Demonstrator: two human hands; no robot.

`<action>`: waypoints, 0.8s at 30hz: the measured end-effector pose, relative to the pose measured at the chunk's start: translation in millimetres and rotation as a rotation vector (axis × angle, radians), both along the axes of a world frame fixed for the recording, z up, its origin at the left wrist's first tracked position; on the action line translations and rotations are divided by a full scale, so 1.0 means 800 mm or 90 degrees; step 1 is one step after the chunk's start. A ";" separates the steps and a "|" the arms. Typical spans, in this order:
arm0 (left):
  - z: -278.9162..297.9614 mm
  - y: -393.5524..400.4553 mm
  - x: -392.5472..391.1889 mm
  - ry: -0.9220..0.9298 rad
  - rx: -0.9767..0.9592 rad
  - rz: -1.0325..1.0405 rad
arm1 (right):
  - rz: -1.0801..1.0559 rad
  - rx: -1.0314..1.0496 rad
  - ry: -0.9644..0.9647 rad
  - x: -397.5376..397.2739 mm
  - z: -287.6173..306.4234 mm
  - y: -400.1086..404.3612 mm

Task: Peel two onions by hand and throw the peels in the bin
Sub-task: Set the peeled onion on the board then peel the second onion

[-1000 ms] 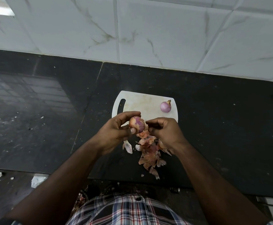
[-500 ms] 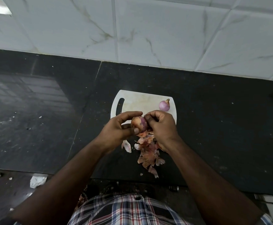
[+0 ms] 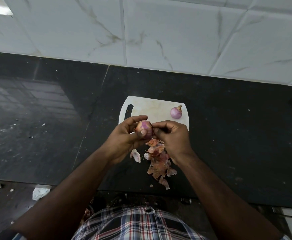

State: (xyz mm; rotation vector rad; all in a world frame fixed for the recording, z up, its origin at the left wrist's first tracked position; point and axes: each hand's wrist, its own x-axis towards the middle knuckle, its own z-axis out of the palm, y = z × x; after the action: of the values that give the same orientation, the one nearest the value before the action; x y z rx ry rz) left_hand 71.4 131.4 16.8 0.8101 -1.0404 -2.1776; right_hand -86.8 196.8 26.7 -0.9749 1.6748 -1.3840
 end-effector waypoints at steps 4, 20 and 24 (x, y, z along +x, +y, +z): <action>0.002 0.002 0.003 0.030 0.032 -0.005 | 0.006 0.011 0.117 -0.006 -0.006 -0.001; 0.004 0.003 0.008 0.054 0.068 -0.028 | 0.023 0.040 -0.009 0.000 0.001 0.001; 0.006 0.007 0.002 0.001 0.048 -0.005 | 0.007 0.060 -0.036 0.004 0.004 0.001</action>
State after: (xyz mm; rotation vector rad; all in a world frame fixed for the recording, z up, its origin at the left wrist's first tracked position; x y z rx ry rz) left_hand 72.9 136.8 21.4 0.8406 -0.9666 -2.2355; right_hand -83.5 197.7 29.9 -0.8833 1.6746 -1.3018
